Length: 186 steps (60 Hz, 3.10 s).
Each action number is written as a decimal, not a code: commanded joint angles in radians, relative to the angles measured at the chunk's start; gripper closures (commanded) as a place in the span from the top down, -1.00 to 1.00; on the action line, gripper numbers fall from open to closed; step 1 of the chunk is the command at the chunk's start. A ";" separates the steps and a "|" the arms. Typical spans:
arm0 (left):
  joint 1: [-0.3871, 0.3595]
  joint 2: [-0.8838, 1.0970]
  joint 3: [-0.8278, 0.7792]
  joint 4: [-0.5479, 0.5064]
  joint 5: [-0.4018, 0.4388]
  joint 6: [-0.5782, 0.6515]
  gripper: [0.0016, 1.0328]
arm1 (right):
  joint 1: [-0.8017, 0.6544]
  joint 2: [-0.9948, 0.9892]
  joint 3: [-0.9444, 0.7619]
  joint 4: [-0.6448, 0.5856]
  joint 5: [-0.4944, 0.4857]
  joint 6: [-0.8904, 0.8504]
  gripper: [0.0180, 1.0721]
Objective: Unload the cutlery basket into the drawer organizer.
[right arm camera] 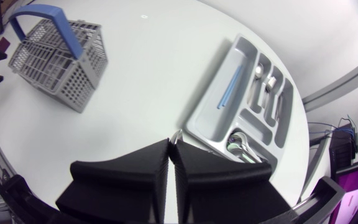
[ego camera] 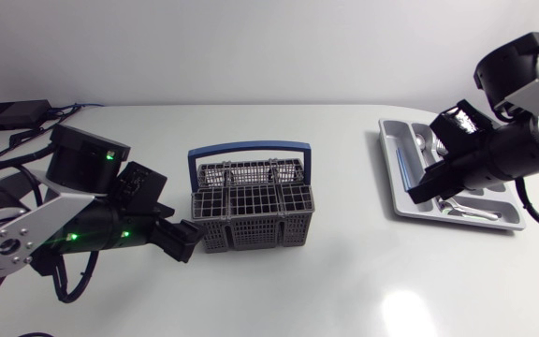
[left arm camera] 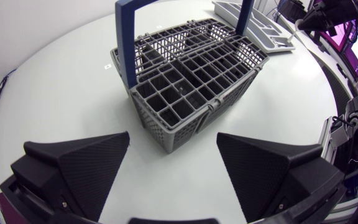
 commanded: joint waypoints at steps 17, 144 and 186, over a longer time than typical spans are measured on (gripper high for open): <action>-0.007 -0.013 -0.008 -0.023 -0.025 0.008 0.90 | -0.268 0.251 -0.061 0.278 0.172 -0.166 -0.89; 0.278 -0.286 -0.174 -0.065 -0.198 0.135 0.92 | -0.201 -0.373 -0.530 0.726 -0.003 -0.039 0.92; 0.414 -0.380 -0.252 -0.064 -0.094 0.117 0.92 | -0.169 -0.815 -0.778 0.725 0.002 0.061 0.91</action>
